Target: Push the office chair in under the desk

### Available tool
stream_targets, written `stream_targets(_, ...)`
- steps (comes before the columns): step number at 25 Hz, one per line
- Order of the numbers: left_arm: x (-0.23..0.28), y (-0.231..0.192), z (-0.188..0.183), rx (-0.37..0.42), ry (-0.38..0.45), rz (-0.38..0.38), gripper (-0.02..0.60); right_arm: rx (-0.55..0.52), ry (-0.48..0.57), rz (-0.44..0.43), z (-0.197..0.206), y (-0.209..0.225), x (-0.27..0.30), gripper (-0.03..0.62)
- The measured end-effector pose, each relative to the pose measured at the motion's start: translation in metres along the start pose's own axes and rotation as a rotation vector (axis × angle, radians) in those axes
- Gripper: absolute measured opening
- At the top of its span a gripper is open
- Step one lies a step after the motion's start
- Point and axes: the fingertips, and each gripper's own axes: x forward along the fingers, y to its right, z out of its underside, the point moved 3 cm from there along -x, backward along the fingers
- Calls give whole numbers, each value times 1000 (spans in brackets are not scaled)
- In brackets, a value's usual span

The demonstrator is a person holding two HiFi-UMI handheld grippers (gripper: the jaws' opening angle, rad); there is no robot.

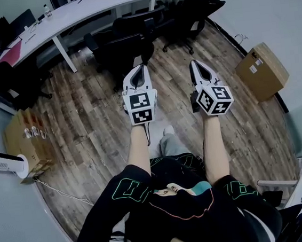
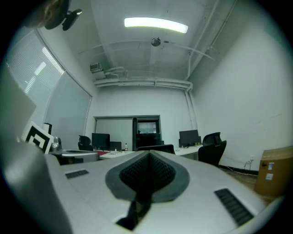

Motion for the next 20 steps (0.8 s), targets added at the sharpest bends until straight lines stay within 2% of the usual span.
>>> stream_targets(6,39,-6,4,30,-1,-23,8,33,12,-15,8,31,35,5)
stream_targets(11,93,-9,16,57,-37,-17,8,78,-10,-22,31,63,80,5)
stream_targets(20,200,-23,24,52,-70,-52,8,105,-48,-67,36,128,178,5)
